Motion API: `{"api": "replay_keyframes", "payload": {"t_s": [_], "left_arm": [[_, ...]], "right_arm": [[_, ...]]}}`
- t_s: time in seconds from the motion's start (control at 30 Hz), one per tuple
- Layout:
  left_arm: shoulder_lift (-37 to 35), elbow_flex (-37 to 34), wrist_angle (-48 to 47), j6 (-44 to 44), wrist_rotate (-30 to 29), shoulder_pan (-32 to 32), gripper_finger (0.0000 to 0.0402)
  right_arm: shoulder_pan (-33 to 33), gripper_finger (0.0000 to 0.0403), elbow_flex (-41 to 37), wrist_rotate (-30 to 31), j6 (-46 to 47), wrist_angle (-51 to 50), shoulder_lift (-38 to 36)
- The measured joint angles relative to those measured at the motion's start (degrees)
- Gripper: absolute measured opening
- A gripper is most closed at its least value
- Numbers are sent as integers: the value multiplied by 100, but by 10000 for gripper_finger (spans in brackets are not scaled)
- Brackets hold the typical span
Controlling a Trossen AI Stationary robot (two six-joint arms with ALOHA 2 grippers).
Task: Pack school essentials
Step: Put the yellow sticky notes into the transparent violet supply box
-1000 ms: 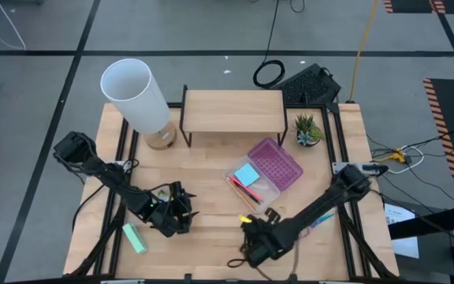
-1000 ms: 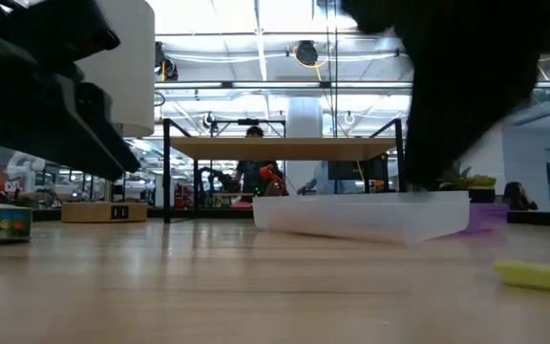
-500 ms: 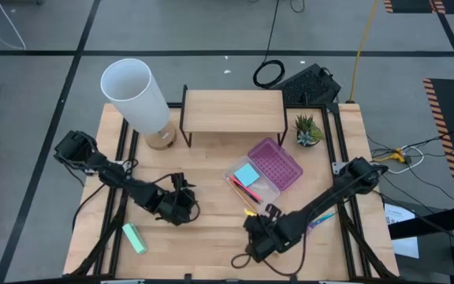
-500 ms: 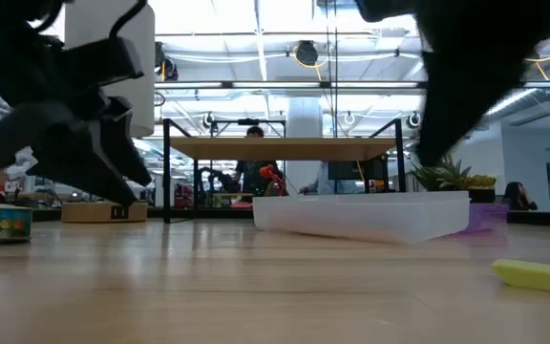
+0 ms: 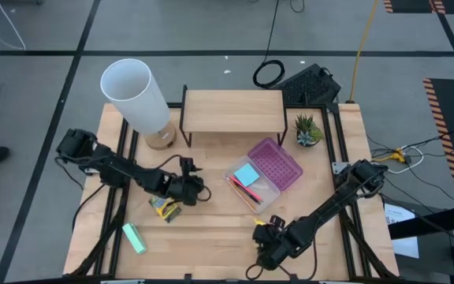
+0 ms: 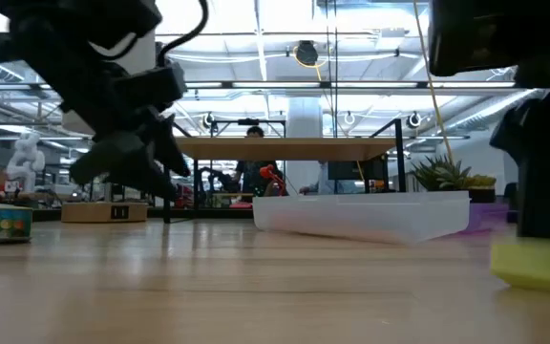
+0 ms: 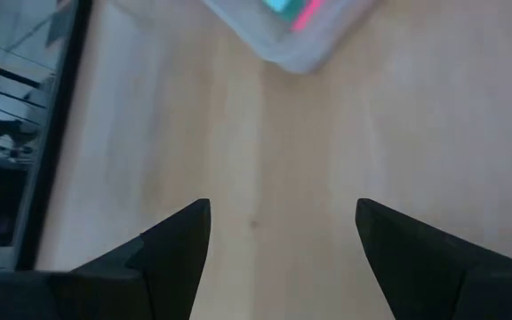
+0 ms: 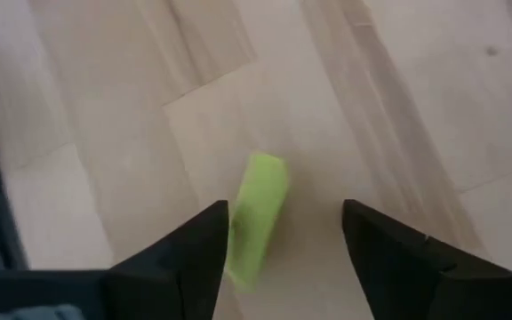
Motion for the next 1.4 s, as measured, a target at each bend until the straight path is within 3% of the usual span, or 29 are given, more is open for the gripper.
{"api": "replay_keyframes", "payload": {"t_s": [0.27, 0.53, 0.63, 0.97, 1.4], "left_arm": [[0, 0, 207, 534, 32, 564, 285], [0, 0, 172, 532, 45, 802, 285], [0, 0, 118, 386, 49, 811, 285], [0, 0, -177, -262, 68, 586, 285], [0, 0, -406, -767, 68, 280, 285]], "right_arm": [[1, 179, -415, 40, 174, 233, -28], [-98, 101, -463, -357, 20, 234, -14], [-125, 89, -463, -222, -40, 206, -19], [-134, 134, -490, 971, -684, 91, -746], [282, 187, -480, 695, -385, 184, -178]]}}
